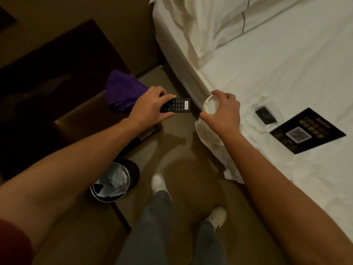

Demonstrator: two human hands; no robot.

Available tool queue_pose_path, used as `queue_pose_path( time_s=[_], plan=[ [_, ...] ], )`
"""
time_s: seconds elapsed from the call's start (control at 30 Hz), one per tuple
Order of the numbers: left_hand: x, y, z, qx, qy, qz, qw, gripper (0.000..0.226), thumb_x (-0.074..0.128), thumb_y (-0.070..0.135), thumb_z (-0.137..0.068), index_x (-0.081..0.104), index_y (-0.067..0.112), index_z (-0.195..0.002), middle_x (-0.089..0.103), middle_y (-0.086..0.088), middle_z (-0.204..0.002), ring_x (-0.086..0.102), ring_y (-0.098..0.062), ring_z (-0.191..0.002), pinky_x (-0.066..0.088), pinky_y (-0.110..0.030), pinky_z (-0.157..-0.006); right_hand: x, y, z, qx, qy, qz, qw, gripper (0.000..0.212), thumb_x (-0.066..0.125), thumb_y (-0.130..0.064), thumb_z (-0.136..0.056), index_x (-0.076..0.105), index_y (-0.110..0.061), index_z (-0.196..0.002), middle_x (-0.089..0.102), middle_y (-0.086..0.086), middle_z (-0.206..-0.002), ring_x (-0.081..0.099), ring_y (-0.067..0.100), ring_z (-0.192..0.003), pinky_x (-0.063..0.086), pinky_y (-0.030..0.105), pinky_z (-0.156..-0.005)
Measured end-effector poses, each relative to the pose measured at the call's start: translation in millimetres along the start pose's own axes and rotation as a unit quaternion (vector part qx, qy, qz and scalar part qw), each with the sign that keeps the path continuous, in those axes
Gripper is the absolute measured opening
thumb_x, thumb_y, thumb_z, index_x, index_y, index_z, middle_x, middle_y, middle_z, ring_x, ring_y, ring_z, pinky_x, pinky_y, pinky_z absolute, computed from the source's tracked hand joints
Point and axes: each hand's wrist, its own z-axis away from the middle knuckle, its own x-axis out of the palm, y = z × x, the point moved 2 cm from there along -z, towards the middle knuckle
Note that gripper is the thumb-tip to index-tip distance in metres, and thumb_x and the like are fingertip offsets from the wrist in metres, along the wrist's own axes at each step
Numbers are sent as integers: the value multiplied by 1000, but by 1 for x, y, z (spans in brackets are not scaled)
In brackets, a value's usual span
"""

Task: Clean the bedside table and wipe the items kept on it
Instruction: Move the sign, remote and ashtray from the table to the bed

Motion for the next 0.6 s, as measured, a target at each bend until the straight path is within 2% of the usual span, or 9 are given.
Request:
queue_pose_path(
  time_s=[0.17,0.27,0.43,0.6],
  plan=[
    [27,81,-12,38,-20,-11,999,59,75,44,-85,62,17,-136,60,-12,-117,55,-29,-105,51,-41,-80,-39,77,32,33,12,-24,999,77,76,-42,-69,52,-35,-141,48,2,-145,44,26,-133,40,29,-90],
    [49,136,-16,72,-37,-27,996,57,70,47,-85,64,16,-133,62,-13,-113,57,-31,-100,52,-44,-81,-62,127,59,52,3,-38,998,78,77,-42,-69,52,-34,-142,47,2,-146,44,26,-135,39,30,-93],
    [92,227,-20,110,-67,-31,991,57,79,41,-84,65,14,-133,63,-16,-112,58,-35,-100,51,-47,-84,-103,219,97,88,8,-39,995,79,81,-41,-70,53,-33,-143,47,4,-148,45,27,-134,43,36,-104],
    [127,311,-27,146,-91,-31,985,58,79,40,-85,64,13,-134,62,-16,-113,58,-35,-101,53,-47,-81,-136,300,131,125,18,-56,990,79,81,-40,-68,52,-35,-141,49,2,-146,46,25,-131,39,28,-92]
  ],
)
